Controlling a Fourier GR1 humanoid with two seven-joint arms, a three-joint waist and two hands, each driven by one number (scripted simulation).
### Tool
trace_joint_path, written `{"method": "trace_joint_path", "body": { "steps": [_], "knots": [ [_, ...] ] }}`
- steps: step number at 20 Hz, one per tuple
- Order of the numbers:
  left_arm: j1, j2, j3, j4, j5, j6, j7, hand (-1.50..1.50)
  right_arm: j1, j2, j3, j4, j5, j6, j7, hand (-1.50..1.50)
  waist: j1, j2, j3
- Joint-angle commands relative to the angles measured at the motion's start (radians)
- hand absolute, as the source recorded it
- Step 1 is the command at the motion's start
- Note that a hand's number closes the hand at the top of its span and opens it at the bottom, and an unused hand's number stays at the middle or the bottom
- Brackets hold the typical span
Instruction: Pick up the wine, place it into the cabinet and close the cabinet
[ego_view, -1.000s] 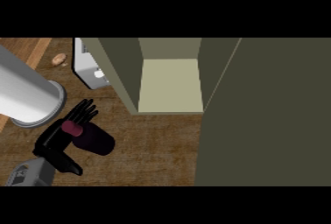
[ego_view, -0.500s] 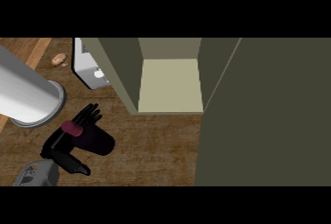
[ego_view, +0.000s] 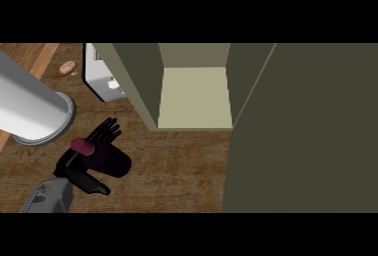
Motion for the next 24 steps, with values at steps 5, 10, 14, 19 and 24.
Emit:
{"method": "trace_joint_path", "body": {
  "steps": [5, 10, 14, 19, 24],
  "knots": [
    [-0.012, -0.045, -0.016, 0.032, 0.040, -0.083, -0.057, 1.50, 0.012, 0.007, -0.021, -0.092, -0.065, -0.020, 0.065, -1.50, 0.001, -0.001, 0.000],
    [-0.028, -0.052, -0.085, 0.032, 0.006, -0.158, -0.120, 1.50, -0.004, 0.026, 0.013, -0.053, -0.038, -0.013, 0.036, -1.50, 0.000, -0.001, -0.001],
    [-0.041, -0.067, -0.127, 0.041, -0.057, -0.064, -0.175, 1.50, 0.032, 0.020, -0.016, -0.031, -0.071, 0.021, -0.019, -1.50, -0.002, 0.001, 0.000],
    [0.037, -0.015, -0.039, -0.038, -0.040, 0.183, -0.236, 1.50, 0.016, 0.022, -0.018, -0.046, -0.054, 0.005, 0.023, -1.50, 0.010, -0.002, 0.000],
    [0.165, -0.095, 0.065, -0.159, 0.053, 0.405, -0.198, 1.50, 0.073, 0.020, 0.003, -0.111, -0.049, 0.018, 0.032, -1.50, 0.018, -0.010, 0.002]
  ]
}}
